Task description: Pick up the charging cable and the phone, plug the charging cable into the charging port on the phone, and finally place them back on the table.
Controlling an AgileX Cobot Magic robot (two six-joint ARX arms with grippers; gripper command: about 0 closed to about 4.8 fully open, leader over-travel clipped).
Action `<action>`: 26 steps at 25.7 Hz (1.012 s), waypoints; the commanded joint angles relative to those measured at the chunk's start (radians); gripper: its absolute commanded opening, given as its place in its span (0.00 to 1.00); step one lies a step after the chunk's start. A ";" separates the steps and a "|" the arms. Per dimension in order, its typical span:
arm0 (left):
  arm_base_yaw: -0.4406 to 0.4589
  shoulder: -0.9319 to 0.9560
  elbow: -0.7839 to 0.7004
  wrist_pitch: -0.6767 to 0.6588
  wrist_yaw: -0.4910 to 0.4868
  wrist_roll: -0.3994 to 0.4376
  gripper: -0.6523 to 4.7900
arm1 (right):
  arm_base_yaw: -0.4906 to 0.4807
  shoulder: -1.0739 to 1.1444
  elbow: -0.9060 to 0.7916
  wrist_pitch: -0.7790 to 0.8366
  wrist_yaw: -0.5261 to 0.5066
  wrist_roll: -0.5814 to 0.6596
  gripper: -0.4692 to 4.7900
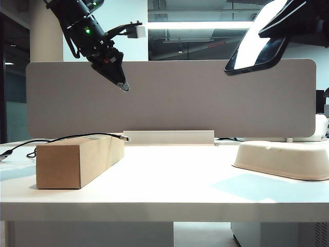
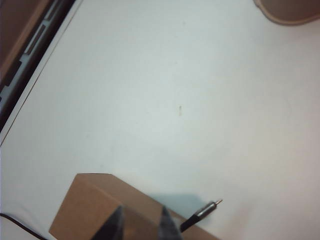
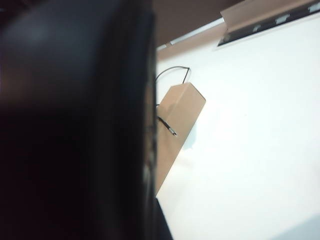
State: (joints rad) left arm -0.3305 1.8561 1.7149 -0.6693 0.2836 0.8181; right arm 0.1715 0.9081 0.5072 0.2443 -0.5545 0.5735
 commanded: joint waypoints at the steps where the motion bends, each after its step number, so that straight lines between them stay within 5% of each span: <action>1: -0.008 0.034 0.051 -0.098 -0.058 0.116 0.28 | 0.001 -0.007 0.007 0.021 -0.006 -0.007 0.07; 10: -0.094 0.114 0.066 -0.183 -0.182 0.372 0.28 | 0.001 -0.008 0.007 0.020 -0.006 -0.028 0.07; 13: -0.100 0.140 0.066 -0.188 -0.201 0.435 0.36 | 0.001 -0.008 0.007 0.019 -0.010 -0.028 0.07; 26: -0.098 0.188 0.065 -0.168 -0.264 0.477 0.40 | 0.001 -0.008 0.007 0.017 -0.028 -0.029 0.07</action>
State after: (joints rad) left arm -0.4294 2.0415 1.7752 -0.8490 0.0334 1.2854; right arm 0.1722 0.9077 0.5068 0.2245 -0.5655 0.5518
